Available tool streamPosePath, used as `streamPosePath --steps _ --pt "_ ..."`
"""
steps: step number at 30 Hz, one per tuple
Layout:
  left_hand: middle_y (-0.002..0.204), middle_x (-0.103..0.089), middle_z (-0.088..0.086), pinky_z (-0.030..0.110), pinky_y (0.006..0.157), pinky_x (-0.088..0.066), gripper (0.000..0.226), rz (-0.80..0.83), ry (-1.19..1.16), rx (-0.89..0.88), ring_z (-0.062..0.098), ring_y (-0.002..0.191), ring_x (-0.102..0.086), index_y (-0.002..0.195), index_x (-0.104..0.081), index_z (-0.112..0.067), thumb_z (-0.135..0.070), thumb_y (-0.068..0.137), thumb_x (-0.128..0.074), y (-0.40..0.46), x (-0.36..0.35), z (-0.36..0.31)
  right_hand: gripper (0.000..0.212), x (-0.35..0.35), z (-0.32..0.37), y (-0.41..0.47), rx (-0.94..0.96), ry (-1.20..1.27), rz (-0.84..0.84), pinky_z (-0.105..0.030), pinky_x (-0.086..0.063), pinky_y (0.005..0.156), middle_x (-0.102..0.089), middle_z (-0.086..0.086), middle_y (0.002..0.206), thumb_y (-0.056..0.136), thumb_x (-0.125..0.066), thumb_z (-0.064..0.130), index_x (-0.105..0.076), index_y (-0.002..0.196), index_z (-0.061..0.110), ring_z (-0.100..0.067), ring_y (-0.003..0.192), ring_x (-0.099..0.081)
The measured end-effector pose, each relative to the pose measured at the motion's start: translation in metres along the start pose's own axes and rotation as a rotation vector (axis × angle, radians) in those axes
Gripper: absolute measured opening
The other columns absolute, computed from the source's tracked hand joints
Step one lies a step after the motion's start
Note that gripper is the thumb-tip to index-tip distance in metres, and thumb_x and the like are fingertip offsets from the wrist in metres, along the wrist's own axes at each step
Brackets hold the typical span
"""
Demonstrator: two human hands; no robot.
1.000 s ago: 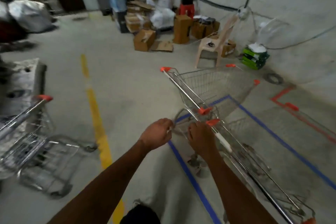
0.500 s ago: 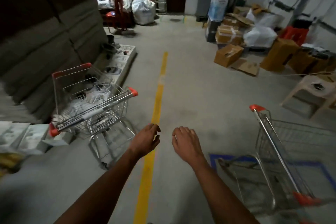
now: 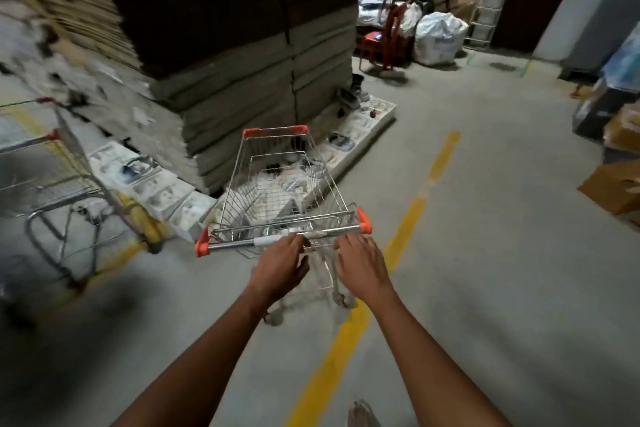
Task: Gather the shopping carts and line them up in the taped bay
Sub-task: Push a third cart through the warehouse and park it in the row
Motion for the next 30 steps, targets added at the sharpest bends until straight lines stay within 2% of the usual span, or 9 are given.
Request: streamPosePath --steps 4,7,12,15,19,23,26,30 --pt "0.112 -0.061 0.000 0.035 0.087 -0.050 0.038 -0.018 0.033 0.149 0.019 0.101 -0.057 0.118 -0.055 -0.019 -0.023 0.082 -0.067 0.022 -0.002 0.036 0.025 -0.029 -0.001 0.052 0.088 0.042 0.100 -0.039 -0.048 0.089 -0.058 0.001 0.105 0.081 -0.063 0.024 -0.058 0.106 0.023 -0.022 0.102 -0.057" --pt "0.111 -0.059 -0.002 0.032 0.086 -0.050 0.049 -0.008 0.060 0.232 0.015 0.099 -0.056 0.124 -0.052 -0.021 -0.027 0.079 -0.071 0.032 -0.007 0.054 0.029 -0.053 -0.001 0.080 0.155 0.035 0.202 -0.040 -0.046 0.094 -0.059 0.001 0.108 0.082 -0.063 0.026 -0.057 0.110 0.023 -0.024 0.104 -0.058" --pt "0.117 -0.056 -0.002 0.037 0.087 -0.050 0.050 0.086 0.186 0.292 0.018 0.104 -0.056 0.124 -0.053 -0.020 -0.035 0.079 -0.068 0.043 -0.024 0.078 0.036 -0.088 0.011 0.101 0.285 0.037 0.377 -0.045 -0.040 0.104 -0.062 -0.003 0.120 0.088 -0.065 0.031 -0.057 0.121 0.021 -0.026 0.114 -0.057" --pt "0.112 -0.056 -0.004 0.037 0.087 -0.047 0.039 0.141 0.250 0.312 0.018 0.102 -0.057 0.115 -0.054 -0.025 -0.042 0.081 -0.063 0.042 -0.031 0.095 0.034 -0.107 0.019 0.105 0.284 0.068 0.457 -0.046 -0.046 0.096 -0.064 -0.005 0.122 0.093 -0.058 0.030 -0.053 0.125 0.022 -0.031 0.114 -0.060" --pt "0.098 -0.059 -0.007 0.038 0.082 -0.044 0.027 0.230 0.328 0.276 0.018 0.093 -0.061 0.101 -0.055 -0.029 -0.050 0.083 -0.055 0.037 -0.038 0.122 0.035 -0.121 0.024 0.118 0.303 0.030 0.481 -0.040 -0.049 0.079 -0.071 -0.003 0.110 0.092 -0.054 0.049 -0.056 0.116 0.024 -0.032 0.101 -0.067" --pt "0.093 -0.066 -0.006 0.035 0.075 -0.045 0.026 0.314 0.304 0.344 0.019 0.087 -0.065 0.095 -0.060 -0.028 -0.052 0.086 -0.058 0.034 -0.037 0.148 0.048 -0.129 0.027 0.132 0.231 -0.087 0.540 -0.038 -0.053 0.078 -0.073 -0.006 0.100 0.087 -0.054 0.064 -0.069 0.104 0.021 -0.032 0.094 -0.070" --pt "0.089 -0.068 -0.004 0.032 0.067 -0.048 0.032 0.398 0.271 0.354 0.020 0.081 -0.066 0.096 -0.065 -0.025 -0.055 0.086 -0.062 0.040 -0.039 0.158 0.042 -0.134 0.028 0.136 0.143 -0.175 0.551 -0.035 -0.052 0.078 -0.073 -0.005 0.101 0.088 -0.057 0.058 -0.068 0.101 0.020 -0.031 0.094 -0.070" --pt "0.090 -0.068 -0.002 0.032 0.068 -0.050 0.028 0.485 0.290 0.309 0.019 0.081 -0.066 0.100 -0.067 -0.024 -0.049 0.089 -0.062 0.041 -0.047 0.174 0.040 -0.137 0.033 0.130 0.012 -0.232 0.520 -0.033 -0.052 0.078 -0.075 -0.002 0.097 0.085 -0.060 0.059 -0.070 0.098 0.022 -0.028 0.092 -0.071"
Point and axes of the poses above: each hand's wrist, its own y-axis towards the middle knuckle, its own x-axis out of the back of the hand, z = x × y, the point moved 7 cm from there along y, towards the middle knuckle
